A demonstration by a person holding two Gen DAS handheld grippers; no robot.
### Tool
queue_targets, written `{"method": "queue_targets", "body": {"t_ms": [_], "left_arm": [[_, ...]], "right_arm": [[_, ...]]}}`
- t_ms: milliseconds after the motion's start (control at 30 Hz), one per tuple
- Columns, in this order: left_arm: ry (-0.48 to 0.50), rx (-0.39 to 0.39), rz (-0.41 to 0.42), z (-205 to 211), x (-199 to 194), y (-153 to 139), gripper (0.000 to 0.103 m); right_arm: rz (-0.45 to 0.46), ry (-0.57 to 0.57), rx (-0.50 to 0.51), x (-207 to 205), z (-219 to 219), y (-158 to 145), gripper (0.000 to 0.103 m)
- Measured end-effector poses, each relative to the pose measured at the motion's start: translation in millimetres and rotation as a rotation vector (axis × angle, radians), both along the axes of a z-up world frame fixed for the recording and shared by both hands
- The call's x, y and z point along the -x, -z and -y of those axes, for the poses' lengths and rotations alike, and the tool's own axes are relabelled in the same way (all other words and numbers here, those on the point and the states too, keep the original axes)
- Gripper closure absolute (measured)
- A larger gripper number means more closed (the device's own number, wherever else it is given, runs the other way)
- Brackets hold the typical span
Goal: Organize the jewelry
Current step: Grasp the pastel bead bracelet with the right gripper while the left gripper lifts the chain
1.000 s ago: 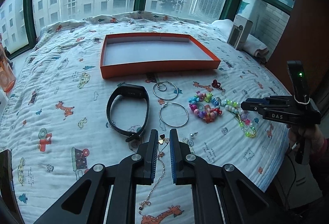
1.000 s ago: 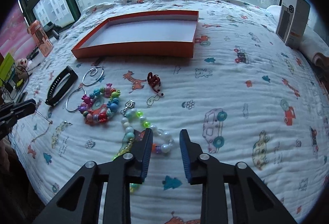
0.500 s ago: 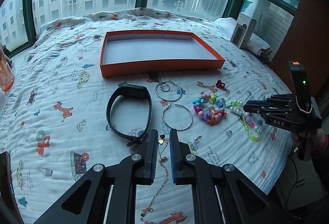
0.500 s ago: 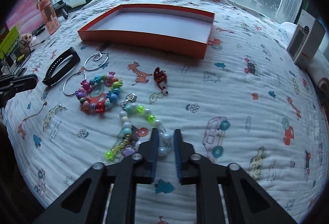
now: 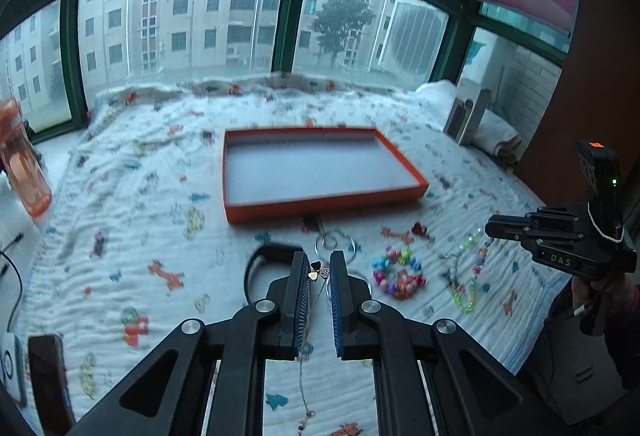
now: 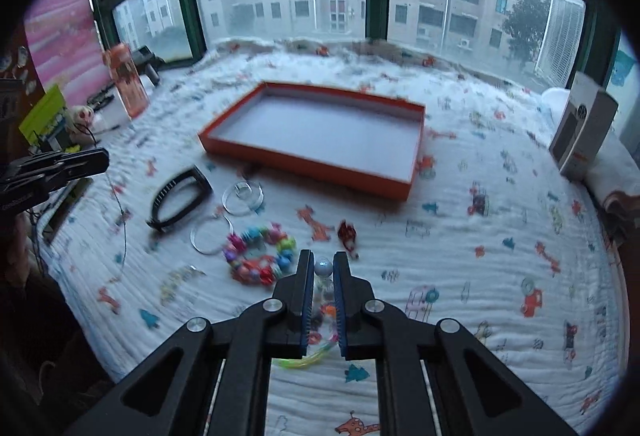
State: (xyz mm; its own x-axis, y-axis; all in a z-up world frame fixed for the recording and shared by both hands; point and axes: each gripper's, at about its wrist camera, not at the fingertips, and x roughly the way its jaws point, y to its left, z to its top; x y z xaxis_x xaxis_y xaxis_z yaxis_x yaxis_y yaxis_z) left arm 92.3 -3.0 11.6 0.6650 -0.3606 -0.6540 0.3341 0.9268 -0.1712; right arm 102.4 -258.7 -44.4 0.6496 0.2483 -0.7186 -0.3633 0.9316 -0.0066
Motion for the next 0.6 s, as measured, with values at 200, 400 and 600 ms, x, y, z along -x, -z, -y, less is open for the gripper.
{"method": "queue_targets", "body": {"t_ms": [200,400,600], "left_arm": [[0.007,-0.009,0.089,-5,-11,-54,0.092],[0.011,-0.030,0.172,-3,-48,-109,0.092],[0.000,-0.028,0.203,0,-107,-146,0.092]], "right_arm": [[0.062,-0.014,-0.031,-3,-3,-40,0.091],[0.115,-0.011,-0.046,-23,-3,-71,0.091],[0.131,0.001,-0.062,-58,-3,-84,0.091]]}}
